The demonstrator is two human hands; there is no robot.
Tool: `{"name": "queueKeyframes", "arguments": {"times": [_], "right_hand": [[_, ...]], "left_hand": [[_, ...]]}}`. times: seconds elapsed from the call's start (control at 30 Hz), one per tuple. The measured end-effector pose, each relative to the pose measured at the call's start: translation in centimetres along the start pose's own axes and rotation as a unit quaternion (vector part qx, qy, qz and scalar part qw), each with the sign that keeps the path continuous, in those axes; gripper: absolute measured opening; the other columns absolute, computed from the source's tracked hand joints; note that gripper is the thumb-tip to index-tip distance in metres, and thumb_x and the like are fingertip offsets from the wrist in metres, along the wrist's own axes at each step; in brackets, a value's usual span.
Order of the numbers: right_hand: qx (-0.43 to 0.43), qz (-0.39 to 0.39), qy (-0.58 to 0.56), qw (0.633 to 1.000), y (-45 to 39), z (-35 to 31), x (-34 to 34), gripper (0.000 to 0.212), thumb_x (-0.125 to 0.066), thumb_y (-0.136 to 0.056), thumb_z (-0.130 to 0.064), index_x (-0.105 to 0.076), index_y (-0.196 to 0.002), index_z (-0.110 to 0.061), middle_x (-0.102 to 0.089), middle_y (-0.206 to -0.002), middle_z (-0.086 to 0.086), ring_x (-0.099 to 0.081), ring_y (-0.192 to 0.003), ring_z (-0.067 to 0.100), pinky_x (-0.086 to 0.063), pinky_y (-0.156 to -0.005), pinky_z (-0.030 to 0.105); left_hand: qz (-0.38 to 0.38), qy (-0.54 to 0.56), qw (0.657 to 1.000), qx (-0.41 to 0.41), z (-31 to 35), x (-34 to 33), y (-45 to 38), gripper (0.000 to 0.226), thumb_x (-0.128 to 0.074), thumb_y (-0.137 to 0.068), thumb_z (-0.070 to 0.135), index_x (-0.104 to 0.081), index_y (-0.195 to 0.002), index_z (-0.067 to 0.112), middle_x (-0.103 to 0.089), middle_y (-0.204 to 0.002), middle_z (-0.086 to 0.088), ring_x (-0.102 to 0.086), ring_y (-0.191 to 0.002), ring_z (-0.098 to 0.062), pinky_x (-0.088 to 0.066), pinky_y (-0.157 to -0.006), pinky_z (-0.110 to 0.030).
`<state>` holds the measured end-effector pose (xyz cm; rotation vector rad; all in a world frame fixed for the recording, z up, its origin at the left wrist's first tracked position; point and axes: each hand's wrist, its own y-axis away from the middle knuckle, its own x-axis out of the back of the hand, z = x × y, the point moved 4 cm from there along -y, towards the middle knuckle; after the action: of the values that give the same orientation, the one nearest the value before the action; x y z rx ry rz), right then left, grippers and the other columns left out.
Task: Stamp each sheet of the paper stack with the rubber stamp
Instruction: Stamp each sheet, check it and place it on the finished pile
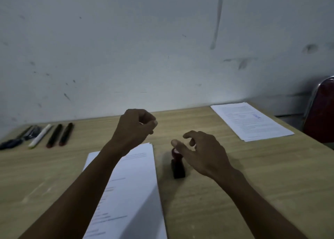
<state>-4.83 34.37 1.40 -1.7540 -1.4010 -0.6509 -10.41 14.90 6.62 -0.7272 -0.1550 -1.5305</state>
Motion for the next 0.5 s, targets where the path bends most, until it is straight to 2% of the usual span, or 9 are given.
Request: {"name": "queueKeyframes", "arguments": {"times": [0.1,0.23,0.3,0.4,0.5], "right_hand": [[-0.027,-0.024,0.085,0.996,0.9,-1.4,-1.3,0.075,-0.052,-0.074,-0.082,-0.055,-0.127,-0.028,-0.062,-0.119,-0.006,-0.059,-0.110,0.017,-0.046,-0.086,0.035],[-0.050,-0.031,0.126,0.990,1.1,-1.9,-2.8,0.067,-0.056,-0.073,-0.079,-0.056,-0.114,-0.026,-0.064,-0.108,-0.002,-0.061,-0.100,0.022,-0.043,-0.077,0.033],[-0.057,-0.036,0.137,0.988,1.0,-1.9,-3.4,0.057,-0.058,-0.077,-0.073,-0.055,-0.109,-0.026,-0.062,-0.106,0.000,-0.061,-0.096,0.023,-0.043,-0.075,0.032],[-0.058,-0.037,0.139,0.988,1.0,-1.8,-4.2,0.045,-0.060,-0.083,-0.062,-0.055,-0.107,-0.025,-0.061,-0.107,0.003,-0.060,-0.095,0.025,-0.046,-0.079,0.032],[-0.059,-0.022,0.134,0.989,1.0,-2.2,-4.3,0.039,-0.059,-0.087,-0.056,-0.054,-0.108,-0.024,-0.060,-0.108,0.004,-0.060,-0.096,0.026,-0.043,-0.078,0.032]], "left_hand": [[0.026,-0.009,0.999,0.021,-2.7,2.4,2.4,0.003,-0.069,-0.084,0.014,-0.071,-0.082,0.015,-0.072,-0.072,0.000,-0.071,-0.065,-0.013,-0.054,-0.063,-0.030],[0.044,-0.048,0.997,0.037,-5.6,4.0,4.9,0.002,-0.071,-0.082,0.014,-0.071,-0.082,0.016,-0.071,-0.070,0.004,-0.064,-0.062,-0.006,-0.044,-0.058,-0.018],[0.043,-0.076,0.995,0.038,-6.8,4.5,5.9,0.003,-0.072,-0.081,0.015,-0.072,-0.085,0.016,-0.070,-0.075,0.007,-0.063,-0.068,-0.003,-0.041,-0.059,-0.012],[0.039,-0.094,0.994,0.031,-8.6,5.0,7.2,0.007,-0.072,-0.081,0.014,-0.071,-0.088,0.013,-0.070,-0.082,0.004,-0.066,-0.079,-0.009,-0.038,-0.062,-0.001],[0.024,-0.111,0.993,0.023,-10.7,5.2,8.4,0.014,-0.073,-0.081,0.016,-0.070,-0.095,0.015,-0.067,-0.093,0.004,-0.060,-0.089,-0.010,-0.039,-0.074,-0.004]]}}
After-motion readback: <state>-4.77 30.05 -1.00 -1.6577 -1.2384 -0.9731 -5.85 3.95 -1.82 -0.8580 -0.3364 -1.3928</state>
